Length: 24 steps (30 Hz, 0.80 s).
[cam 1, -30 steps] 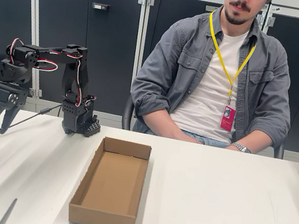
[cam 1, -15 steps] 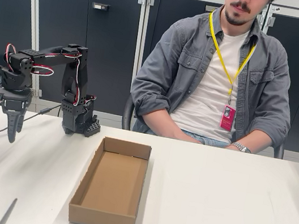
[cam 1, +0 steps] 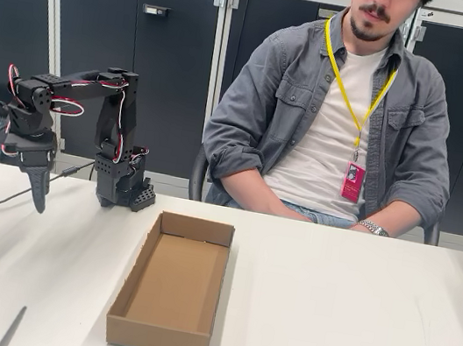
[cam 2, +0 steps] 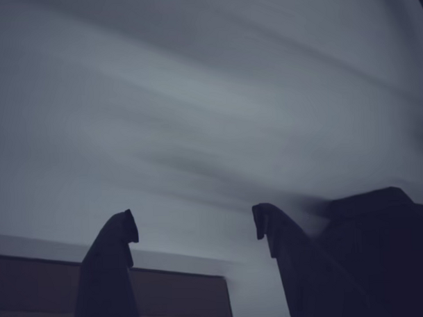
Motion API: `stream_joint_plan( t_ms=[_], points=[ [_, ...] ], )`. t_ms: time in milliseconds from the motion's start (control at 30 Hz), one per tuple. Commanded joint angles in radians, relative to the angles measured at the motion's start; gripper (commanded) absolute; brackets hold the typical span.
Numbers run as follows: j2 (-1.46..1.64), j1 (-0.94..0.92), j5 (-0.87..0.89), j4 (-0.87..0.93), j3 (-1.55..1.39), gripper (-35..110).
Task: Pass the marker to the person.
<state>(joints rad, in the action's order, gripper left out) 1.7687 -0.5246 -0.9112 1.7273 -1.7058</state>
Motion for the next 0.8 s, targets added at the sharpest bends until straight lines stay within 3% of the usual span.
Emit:
stream_joint_plan(
  t_ms=[0, 133, 267, 433, 767],
  points=[
    [0.071, -0.009, -0.023, -0.002, -0.015, 38],
    [0.126, -0.002, 0.055, -0.173, -0.077, 38],
    [0.209, 0.015, 0.448, -0.396, -0.147, 38],
    [0.265, 0.02, 0.785, -0.388, -0.199, 44],
    [0.259, 0.014, 1.266, -0.46, -0.232, 44]
  ],
)
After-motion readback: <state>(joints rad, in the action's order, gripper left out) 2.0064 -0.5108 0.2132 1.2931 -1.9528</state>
